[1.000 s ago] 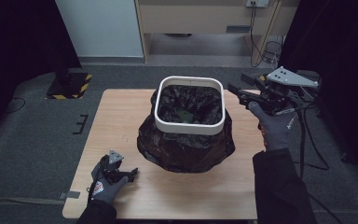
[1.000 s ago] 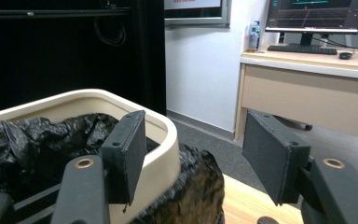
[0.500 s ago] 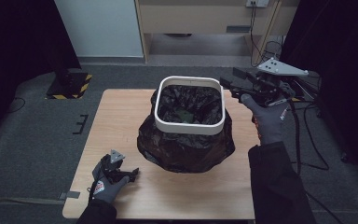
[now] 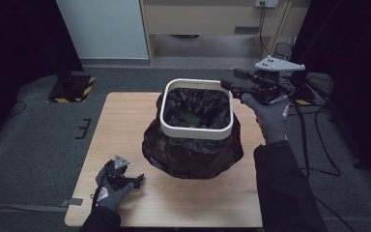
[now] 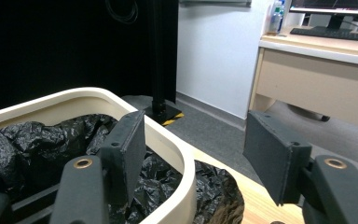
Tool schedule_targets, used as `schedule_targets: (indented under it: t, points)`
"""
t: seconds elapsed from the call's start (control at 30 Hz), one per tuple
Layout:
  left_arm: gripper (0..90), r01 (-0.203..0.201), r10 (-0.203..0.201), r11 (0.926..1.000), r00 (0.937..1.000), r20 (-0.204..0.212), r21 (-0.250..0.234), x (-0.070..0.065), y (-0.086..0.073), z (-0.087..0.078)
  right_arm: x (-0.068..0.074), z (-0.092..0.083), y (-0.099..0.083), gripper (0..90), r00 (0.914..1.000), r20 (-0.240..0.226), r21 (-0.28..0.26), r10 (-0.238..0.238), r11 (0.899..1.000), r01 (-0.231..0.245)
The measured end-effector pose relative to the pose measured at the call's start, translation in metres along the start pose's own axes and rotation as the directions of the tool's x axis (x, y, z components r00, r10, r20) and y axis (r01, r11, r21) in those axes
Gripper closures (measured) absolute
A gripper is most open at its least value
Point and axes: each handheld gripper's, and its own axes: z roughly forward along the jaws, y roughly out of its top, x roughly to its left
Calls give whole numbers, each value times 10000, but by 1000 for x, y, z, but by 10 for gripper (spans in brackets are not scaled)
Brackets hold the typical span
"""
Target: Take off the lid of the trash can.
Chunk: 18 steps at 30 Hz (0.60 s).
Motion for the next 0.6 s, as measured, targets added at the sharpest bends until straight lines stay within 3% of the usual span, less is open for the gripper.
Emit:
schedule_targets:
  t: [0.6]
  points:
    - [0,-8,8,10000,10000,5,-13,0,0,1,0,23,-4,438,9966,-824,1088,-59,9940,149]
